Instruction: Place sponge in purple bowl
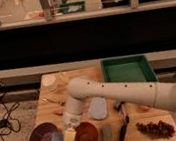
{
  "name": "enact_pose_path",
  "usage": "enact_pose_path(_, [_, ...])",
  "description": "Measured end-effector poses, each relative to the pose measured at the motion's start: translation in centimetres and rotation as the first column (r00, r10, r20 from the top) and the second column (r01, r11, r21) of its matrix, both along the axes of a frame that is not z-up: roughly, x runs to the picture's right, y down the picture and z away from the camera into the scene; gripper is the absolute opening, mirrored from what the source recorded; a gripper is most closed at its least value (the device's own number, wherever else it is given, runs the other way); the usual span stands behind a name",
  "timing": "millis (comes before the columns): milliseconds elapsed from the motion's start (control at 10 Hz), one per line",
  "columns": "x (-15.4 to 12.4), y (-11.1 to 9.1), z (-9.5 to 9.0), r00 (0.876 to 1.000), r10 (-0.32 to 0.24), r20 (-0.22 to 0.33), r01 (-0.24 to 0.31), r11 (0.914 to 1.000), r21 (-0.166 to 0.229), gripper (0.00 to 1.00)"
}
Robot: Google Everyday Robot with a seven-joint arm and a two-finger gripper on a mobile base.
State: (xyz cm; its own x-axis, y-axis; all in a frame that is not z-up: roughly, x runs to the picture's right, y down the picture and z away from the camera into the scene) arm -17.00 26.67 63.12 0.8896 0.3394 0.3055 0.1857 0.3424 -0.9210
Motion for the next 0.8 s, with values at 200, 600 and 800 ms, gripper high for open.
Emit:
enact_pose_path(200, [-4.6,0.2,-0.9,0.998,-0.040,0.052,0.040,0.9991,0.013,0.00])
enact_pose_path(600, [-12.5,-0.2,-1.1,0.980,-0.117,0.162,0.111,0.9927,0.048,0.00])
enact_pose_path(800, [-13.7,-1.3,0.8,0.974,-0.133,0.185,0.124,0.9906,0.058,0.00])
